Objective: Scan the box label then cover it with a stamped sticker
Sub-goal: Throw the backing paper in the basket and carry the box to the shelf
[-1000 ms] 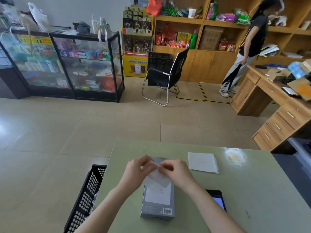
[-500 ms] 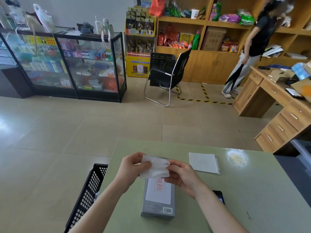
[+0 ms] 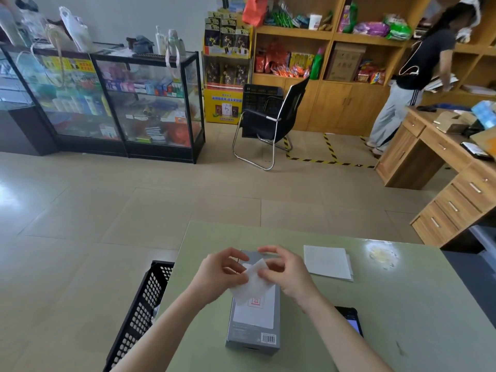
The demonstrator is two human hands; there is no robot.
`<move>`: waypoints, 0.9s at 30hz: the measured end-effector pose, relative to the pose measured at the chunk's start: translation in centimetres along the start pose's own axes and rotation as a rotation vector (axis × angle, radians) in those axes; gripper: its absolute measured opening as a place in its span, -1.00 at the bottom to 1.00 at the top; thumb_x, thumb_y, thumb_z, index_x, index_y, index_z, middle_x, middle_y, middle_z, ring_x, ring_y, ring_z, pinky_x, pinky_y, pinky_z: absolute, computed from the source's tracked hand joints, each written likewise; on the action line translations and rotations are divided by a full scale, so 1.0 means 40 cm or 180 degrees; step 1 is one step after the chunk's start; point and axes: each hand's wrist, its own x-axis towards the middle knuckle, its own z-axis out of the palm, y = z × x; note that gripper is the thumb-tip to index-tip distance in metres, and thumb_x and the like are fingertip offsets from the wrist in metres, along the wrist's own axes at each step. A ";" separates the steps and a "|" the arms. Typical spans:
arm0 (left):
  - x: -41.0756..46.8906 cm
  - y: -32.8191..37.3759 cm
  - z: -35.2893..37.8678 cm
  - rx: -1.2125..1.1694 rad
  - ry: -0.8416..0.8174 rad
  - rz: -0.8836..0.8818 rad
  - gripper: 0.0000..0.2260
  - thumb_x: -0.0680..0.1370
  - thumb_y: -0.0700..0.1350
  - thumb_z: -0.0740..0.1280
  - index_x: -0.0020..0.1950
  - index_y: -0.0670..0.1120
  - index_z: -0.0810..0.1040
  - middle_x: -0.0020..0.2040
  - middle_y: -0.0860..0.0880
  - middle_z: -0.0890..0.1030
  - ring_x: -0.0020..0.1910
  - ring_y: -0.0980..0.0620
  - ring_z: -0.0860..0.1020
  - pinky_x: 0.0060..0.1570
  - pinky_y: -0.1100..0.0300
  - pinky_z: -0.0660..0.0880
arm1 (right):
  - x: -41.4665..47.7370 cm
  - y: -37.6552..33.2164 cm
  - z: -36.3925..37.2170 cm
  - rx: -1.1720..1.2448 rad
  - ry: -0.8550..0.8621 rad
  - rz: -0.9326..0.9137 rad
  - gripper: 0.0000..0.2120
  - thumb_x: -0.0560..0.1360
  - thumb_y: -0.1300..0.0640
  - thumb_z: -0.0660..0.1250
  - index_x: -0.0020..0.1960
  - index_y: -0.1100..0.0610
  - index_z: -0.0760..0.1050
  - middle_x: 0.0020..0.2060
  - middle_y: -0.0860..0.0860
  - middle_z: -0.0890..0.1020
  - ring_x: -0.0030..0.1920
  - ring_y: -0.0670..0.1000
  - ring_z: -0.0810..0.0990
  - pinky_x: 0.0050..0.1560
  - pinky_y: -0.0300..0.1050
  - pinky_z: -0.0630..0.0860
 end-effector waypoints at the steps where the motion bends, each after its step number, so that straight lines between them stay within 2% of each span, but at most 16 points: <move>1: 0.001 -0.003 0.004 -0.0050 0.0145 0.0006 -0.76 0.38 -0.33 0.49 -0.06 -0.05 0.64 -0.22 -0.07 0.69 -0.33 0.03 0.59 -0.28 0.22 0.54 | -0.001 0.000 0.006 0.0090 0.0065 0.0031 -0.62 0.35 0.34 0.45 0.10 0.03 0.54 -0.19 0.16 0.72 -0.24 -0.07 0.60 -0.17 -0.26 0.55; 3: 0.002 -0.008 0.008 -0.0274 0.0476 -0.0033 -0.80 0.39 -0.32 0.48 -0.12 -0.04 0.64 -0.21 -0.07 0.69 -0.36 0.06 0.60 -0.35 0.22 0.54 | -0.004 0.004 0.017 0.0410 0.0140 0.0239 -0.62 0.33 0.31 0.49 0.09 0.07 0.54 -0.16 0.17 0.71 -0.23 -0.02 0.64 -0.19 -0.21 0.58; 5: 0.002 -0.012 0.012 -0.0531 0.0654 -0.0096 -0.83 0.38 -0.32 0.49 -0.17 -0.07 0.61 -0.20 -0.06 0.68 -0.37 0.08 0.61 -0.40 0.26 0.53 | -0.009 0.005 0.030 0.0712 0.0177 0.0400 -0.73 0.33 0.32 0.49 0.00 0.19 0.58 -0.14 0.18 0.71 -0.21 0.03 0.67 -0.21 -0.14 0.62; 8: -0.001 -0.014 0.015 -0.0845 0.0576 -0.0243 -0.84 0.39 -0.35 0.49 -0.21 -0.14 0.56 -0.22 -0.06 0.65 -0.35 0.04 0.62 -0.37 0.22 0.57 | -0.010 0.011 0.043 0.0834 0.0402 0.0366 -0.90 0.37 0.37 0.44 -0.15 0.22 0.60 -0.20 0.17 0.68 -0.25 0.02 0.65 -0.23 -0.03 0.65; 11: -0.003 -0.011 0.012 -0.1347 0.0288 -0.0497 -0.85 0.43 -0.38 0.46 -0.13 -0.18 0.56 -0.20 -0.12 0.66 -0.32 0.00 0.66 -0.33 0.19 0.59 | -0.009 0.017 0.047 0.0510 0.0598 0.0149 -0.87 0.39 0.38 0.41 -0.27 0.19 0.60 -0.31 0.09 0.63 -0.26 0.02 0.57 -0.11 0.15 0.62; 13: -0.004 -0.011 0.008 -0.1665 0.0180 -0.0662 -0.88 0.49 -0.37 0.40 -0.04 -0.22 0.55 -0.21 -0.14 0.69 -0.34 -0.02 0.66 -0.34 0.19 0.61 | -0.013 0.018 0.048 0.0365 0.0625 -0.0017 -0.81 0.40 0.39 0.38 -0.23 0.14 0.65 -0.29 0.03 0.67 -0.24 -0.02 0.59 -0.07 0.07 0.61; 15: -0.004 -0.013 0.001 -0.1935 0.0095 -0.0827 -0.92 0.55 -0.32 0.33 0.04 -0.26 0.55 -0.26 -0.13 0.69 -0.38 -0.02 0.65 -0.36 0.19 0.61 | -0.016 0.020 0.048 0.0157 0.0609 -0.0228 -0.72 0.41 0.42 0.36 -0.19 0.06 0.69 -0.25 -0.06 0.72 -0.20 -0.11 0.63 -0.07 -0.17 0.59; 17: -0.005 -0.015 -0.006 -0.2075 -0.0042 -0.0970 -0.83 0.58 -0.18 0.34 0.09 -0.27 0.55 -0.22 -0.18 0.67 -0.34 -0.07 0.66 -0.33 0.17 0.62 | -0.019 0.021 0.050 -0.0132 0.0554 -0.0445 -0.70 0.41 0.44 0.34 -0.17 0.08 0.70 -0.21 -0.10 0.72 -0.17 -0.21 0.64 -0.08 -0.33 0.54; 19: -0.010 -0.015 -0.011 -0.1971 -0.0163 -0.1044 -0.75 0.55 -0.10 0.39 0.11 -0.25 0.54 -0.14 -0.23 0.66 -0.27 -0.12 0.66 -0.28 0.14 0.63 | -0.021 0.024 0.054 -0.0336 0.0496 -0.0547 -0.72 0.41 0.44 0.33 -0.14 0.12 0.70 -0.16 -0.11 0.71 -0.11 -0.24 0.64 -0.06 -0.40 0.51; 21: -0.015 -0.019 -0.014 -0.1906 -0.0156 -0.1025 -0.74 0.50 -0.18 0.45 0.12 -0.25 0.53 -0.17 -0.19 0.69 -0.27 -0.09 0.67 -0.28 0.16 0.63 | -0.021 0.026 0.059 -0.0442 0.0402 -0.0598 -0.71 0.42 0.42 0.33 -0.16 0.07 0.70 -0.14 -0.13 0.70 -0.08 -0.24 0.63 -0.05 -0.42 0.50; 23: -0.021 -0.023 -0.022 -0.1878 0.0029 -0.0992 -0.72 0.44 -0.32 0.47 0.12 -0.24 0.53 -0.15 -0.16 0.73 -0.26 -0.06 0.69 -0.27 0.18 0.63 | -0.017 0.026 0.061 -0.0338 0.0187 -0.0486 -0.63 0.44 0.42 0.30 -0.21 -0.01 0.70 -0.09 -0.11 0.71 -0.04 -0.17 0.65 -0.01 -0.35 0.54; 25: -0.031 -0.028 -0.034 -0.1811 0.0306 -0.0952 -0.69 0.40 -0.39 0.48 0.09 -0.21 0.55 -0.04 -0.20 0.72 -0.18 -0.07 0.69 -0.22 0.16 0.64 | -0.012 0.024 0.065 0.0152 -0.0148 -0.0122 -0.59 0.48 0.44 0.21 -0.21 0.04 0.71 -0.07 -0.03 0.72 -0.02 -0.05 0.68 -0.02 -0.26 0.58; 27: -0.047 -0.036 -0.046 -0.1756 0.0575 -0.0867 -0.68 0.35 -0.41 0.50 0.03 -0.20 0.57 -0.06 -0.17 0.72 -0.18 -0.07 0.68 -0.20 0.17 0.63 | -0.003 0.021 0.074 0.0780 -0.0428 0.0344 -0.63 0.51 0.40 0.14 -0.13 0.15 0.70 -0.09 0.08 0.73 -0.06 0.04 0.69 -0.10 -0.21 0.60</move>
